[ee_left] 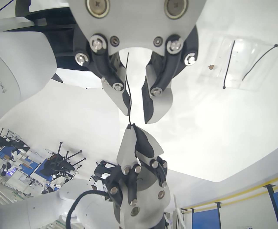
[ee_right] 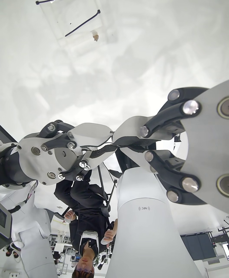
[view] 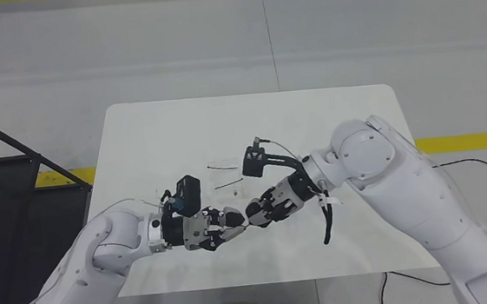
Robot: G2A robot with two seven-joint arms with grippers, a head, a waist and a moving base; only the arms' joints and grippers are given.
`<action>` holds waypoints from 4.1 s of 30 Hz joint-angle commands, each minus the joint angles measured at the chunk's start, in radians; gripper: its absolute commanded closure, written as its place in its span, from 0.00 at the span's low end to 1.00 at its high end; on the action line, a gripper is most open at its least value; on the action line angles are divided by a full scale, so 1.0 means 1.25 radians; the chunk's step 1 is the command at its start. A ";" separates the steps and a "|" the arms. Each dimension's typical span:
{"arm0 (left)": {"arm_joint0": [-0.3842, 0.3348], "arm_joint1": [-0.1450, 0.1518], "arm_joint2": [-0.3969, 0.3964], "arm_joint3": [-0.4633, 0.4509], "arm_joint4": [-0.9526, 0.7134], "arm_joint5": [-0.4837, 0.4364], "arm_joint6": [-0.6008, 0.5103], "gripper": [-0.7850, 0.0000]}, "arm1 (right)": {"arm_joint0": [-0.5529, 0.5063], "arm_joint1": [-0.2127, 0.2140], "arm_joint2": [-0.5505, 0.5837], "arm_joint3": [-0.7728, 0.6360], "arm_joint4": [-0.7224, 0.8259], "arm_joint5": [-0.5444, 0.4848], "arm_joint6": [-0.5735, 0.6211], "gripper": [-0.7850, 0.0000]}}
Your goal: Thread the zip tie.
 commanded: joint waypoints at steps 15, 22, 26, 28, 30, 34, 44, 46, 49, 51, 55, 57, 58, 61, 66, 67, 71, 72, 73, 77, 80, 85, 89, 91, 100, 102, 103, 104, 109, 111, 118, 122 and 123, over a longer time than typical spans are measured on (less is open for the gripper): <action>-0.011 0.007 0.019 0.008 -0.009 0.000 0.001 1.00 | 0.022 -0.009 -0.021 0.015 0.000 0.005 -0.011 1.00; -0.013 0.008 0.020 0.013 -0.011 0.004 0.009 1.00 | 0.022 -0.009 -0.021 0.017 0.000 0.007 -0.015 0.73; -0.009 0.007 0.012 0.015 -0.010 0.030 0.038 1.00 | 0.017 -0.006 -0.010 0.018 -0.003 0.002 -0.031 0.18; -0.004 0.006 0.004 0.018 -0.012 0.040 0.064 1.00 | 0.006 -0.002 0.005 0.017 0.003 -0.012 -0.042 0.00; 0.004 0.005 -0.005 0.022 -0.017 0.044 0.097 1.00 | -0.011 0.004 0.026 0.014 0.009 -0.033 -0.055 0.00; 0.018 0.002 -0.024 0.033 -0.021 0.052 0.159 1.00 | -0.058 0.020 0.076 0.002 0.021 -0.081 -0.091 0.00; 0.047 -0.005 -0.048 0.056 -0.051 0.121 0.260 1.00 | -0.114 0.034 0.130 -0.012 -0.032 -0.082 -0.191 0.00; 0.047 -0.005 -0.048 0.056 -0.051 0.121 0.260 1.00 | -0.114 0.034 0.130 -0.012 -0.032 -0.082 -0.191 0.00; 0.047 -0.005 -0.048 0.056 -0.051 0.121 0.260 1.00 | -0.114 0.034 0.130 -0.012 -0.032 -0.082 -0.191 0.00; 0.047 -0.005 -0.048 0.056 -0.051 0.121 0.260 1.00 | -0.114 0.034 0.130 -0.012 -0.032 -0.082 -0.191 0.00; 0.052 -0.011 -0.041 0.044 -0.079 0.145 0.283 1.00 | -0.132 0.031 0.114 -0.031 -0.065 -0.083 -0.240 0.00; 0.051 -0.015 -0.032 0.046 -0.099 0.140 0.304 1.00 | -0.138 0.027 0.104 -0.035 -0.081 -0.100 -0.274 0.00; 0.048 -0.017 -0.027 0.050 -0.107 0.136 0.315 1.00 | -0.141 0.025 0.099 -0.034 -0.090 -0.108 -0.292 0.00; 0.040 -0.025 -0.013 0.063 -0.126 0.131 0.348 1.00 | -0.150 0.019 0.082 -0.031 -0.118 -0.133 -0.347 0.00; 0.023 -0.039 0.007 0.086 -0.134 0.125 0.395 1.00 | -0.157 0.008 0.057 -0.015 -0.154 -0.158 -0.423 0.15; 0.021 -0.041 0.011 0.089 -0.132 0.124 0.403 1.00 | -0.156 0.005 0.053 -0.012 -0.160 -0.161 -0.437 0.20; 0.012 -0.049 0.023 0.101 -0.120 0.130 0.412 1.00 | -0.155 -0.003 0.043 0.000 -0.182 -0.166 -0.484 0.44; 0.010 -0.050 0.025 0.103 -0.118 0.131 0.412 1.00 | -0.155 -0.004 0.040 0.002 -0.187 -0.165 -0.493 0.49; 0.009 -0.052 0.027 0.104 -0.116 0.132 0.413 1.00 | -0.153 -0.006 0.037 0.005 -0.186 -0.167 -0.496 0.51; 0.006 -0.057 0.029 0.109 -0.109 0.133 0.416 1.00 | -0.144 -0.012 0.029 0.021 -0.176 -0.175 -0.495 0.57; 0.005 -0.061 0.029 0.111 -0.106 0.132 0.417 1.00 | -0.139 -0.016 0.026 0.030 -0.172 -0.180 -0.500 0.63; 0.004 -0.065 0.027 0.114 -0.104 0.131 0.415 1.00 | -0.134 -0.020 0.023 0.040 -0.162 -0.189 -0.497 0.78; 0.005 -0.069 0.024 0.115 -0.103 0.129 0.416 1.00 | -0.129 -0.023 0.021 0.045 -0.154 -0.191 -0.487 0.93; 0.006 -0.071 0.022 0.115 -0.103 0.127 0.417 1.00 | -0.127 -0.025 0.020 0.047 -0.152 -0.192 -0.485 1.00; 0.010 -0.078 0.013 0.116 -0.100 0.119 0.416 1.00 | -0.125 -0.029 0.022 0.054 -0.145 -0.192 -0.477 1.00; 0.010 -0.079 0.013 0.118 -0.101 0.115 0.415 0.96 | -0.125 -0.030 0.023 0.054 -0.146 -0.194 -0.476 1.00; 0.010 -0.080 0.012 0.118 -0.101 0.113 0.413 0.91 | -0.125 -0.030 0.024 0.054 -0.147 -0.194 -0.475 1.00; 0.010 -0.081 0.012 0.119 -0.103 0.111 0.411 0.88 | -0.126 -0.030 0.024 0.054 -0.147 -0.194 -0.474 1.00; 0.009 -0.084 0.009 0.122 -0.106 0.105 0.403 0.85 | -0.127 -0.031 0.027 0.053 -0.148 -0.194 -0.470 1.00; 0.010 -0.085 0.008 0.123 -0.108 0.103 0.402 0.85 | -0.128 -0.031 0.028 0.053 -0.148 -0.195 -0.469 1.00; 0.011 -0.090 0.003 0.126 -0.113 0.098 0.395 0.85 | -0.131 -0.033 0.031 0.051 -0.152 -0.196 -0.465 1.00; 0.011 -0.092 0.001 0.127 -0.113 0.096 0.392 0.82 | -0.132 -0.033 0.032 0.053 -0.151 -0.197 -0.460 1.00; 0.011 -0.093 0.001 0.128 -0.114 0.096 0.390 0.81 | -0.132 -0.034 0.032 0.054 -0.150 -0.197 -0.459 1.00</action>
